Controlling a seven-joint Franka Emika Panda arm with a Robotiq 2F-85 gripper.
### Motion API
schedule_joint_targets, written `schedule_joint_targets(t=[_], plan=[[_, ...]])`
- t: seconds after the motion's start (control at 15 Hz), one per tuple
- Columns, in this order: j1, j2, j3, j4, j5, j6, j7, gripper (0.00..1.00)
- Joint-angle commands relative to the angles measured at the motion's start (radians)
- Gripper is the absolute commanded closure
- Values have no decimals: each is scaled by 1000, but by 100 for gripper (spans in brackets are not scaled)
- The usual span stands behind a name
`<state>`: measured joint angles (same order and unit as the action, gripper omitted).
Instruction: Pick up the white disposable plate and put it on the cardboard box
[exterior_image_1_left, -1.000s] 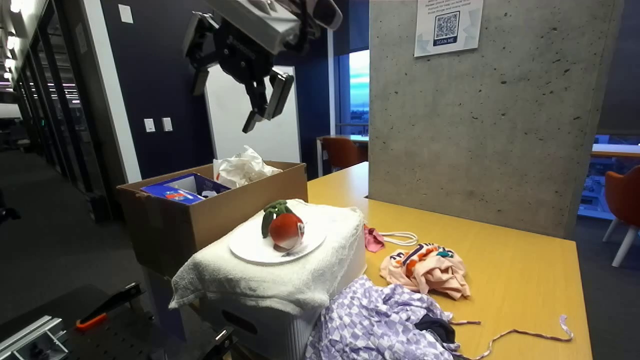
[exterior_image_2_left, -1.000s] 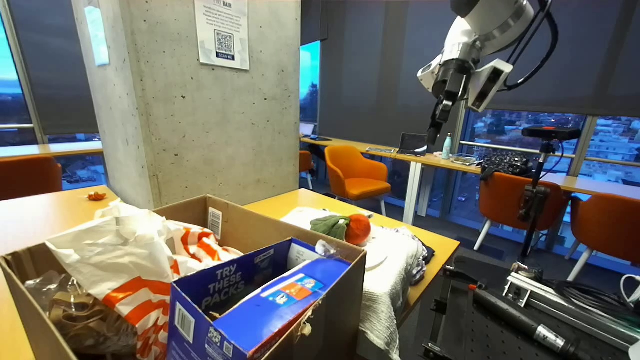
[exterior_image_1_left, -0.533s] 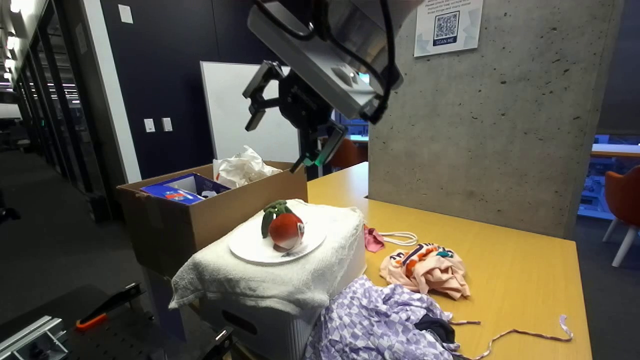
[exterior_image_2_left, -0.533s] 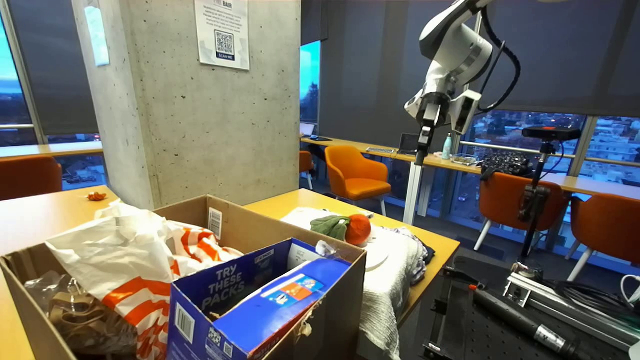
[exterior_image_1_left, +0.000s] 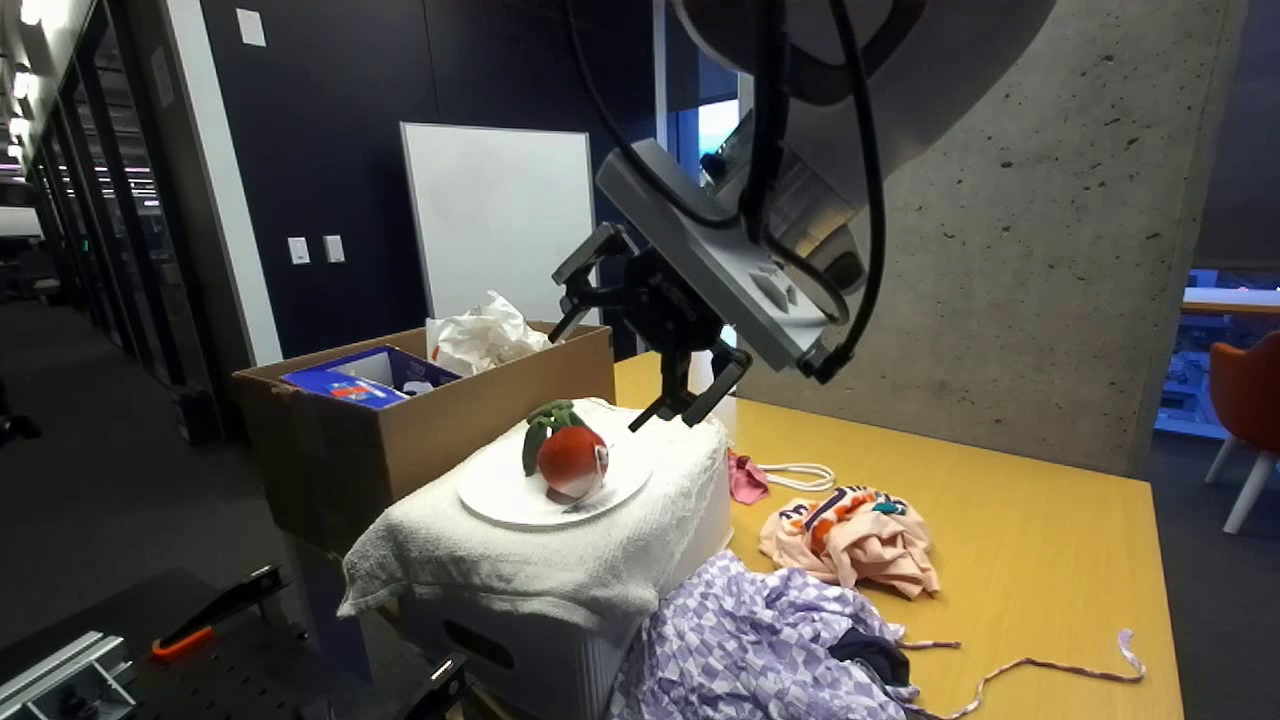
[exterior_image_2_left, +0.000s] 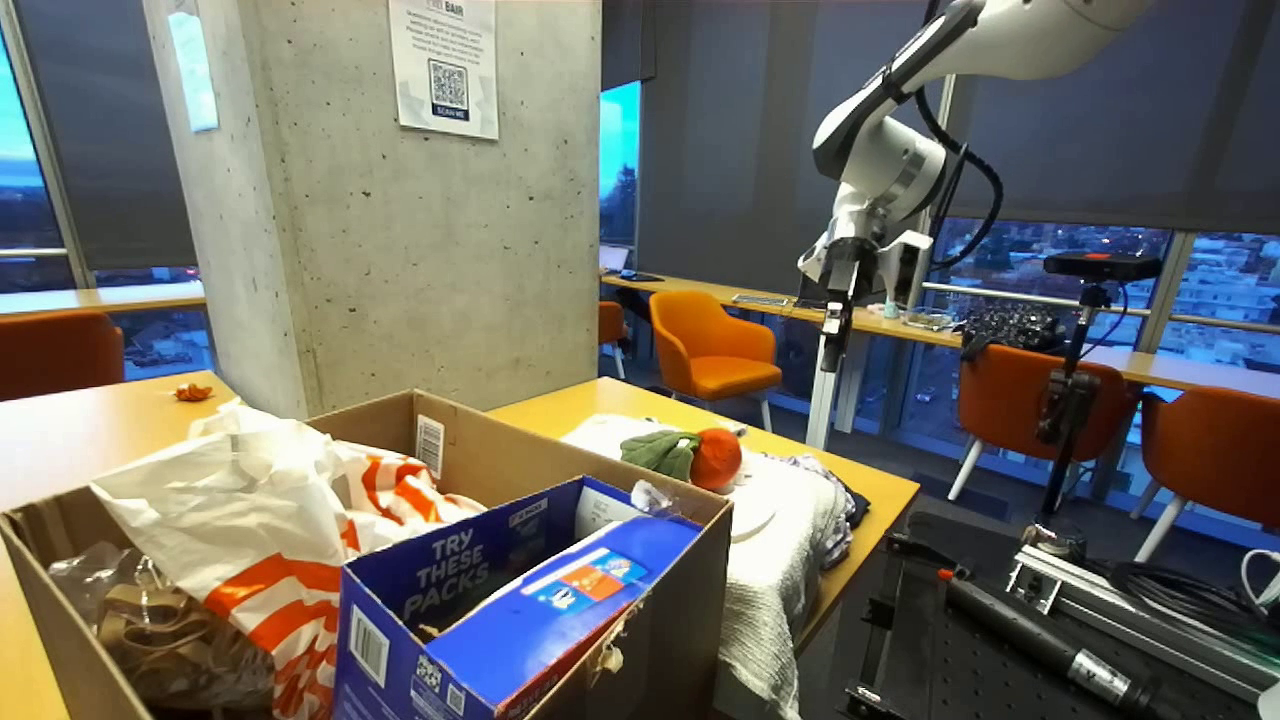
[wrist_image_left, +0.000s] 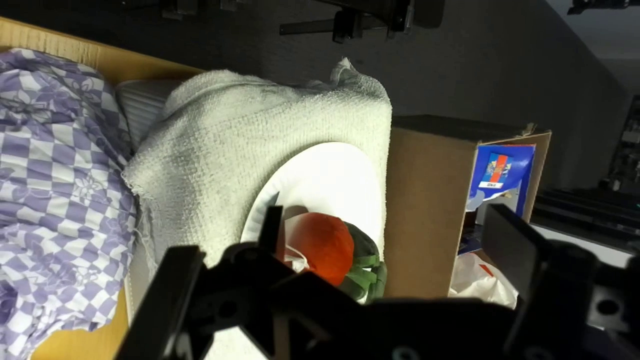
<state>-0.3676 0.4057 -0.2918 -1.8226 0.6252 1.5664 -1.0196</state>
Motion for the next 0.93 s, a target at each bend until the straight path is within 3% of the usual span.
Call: schedule_joint_targets(t=[0.0, 0.87], plan=[[-49, 73, 53, 59, 26, -19, 9, 0], [-46, 277, 156, 189, 96, 143, 165, 0]])
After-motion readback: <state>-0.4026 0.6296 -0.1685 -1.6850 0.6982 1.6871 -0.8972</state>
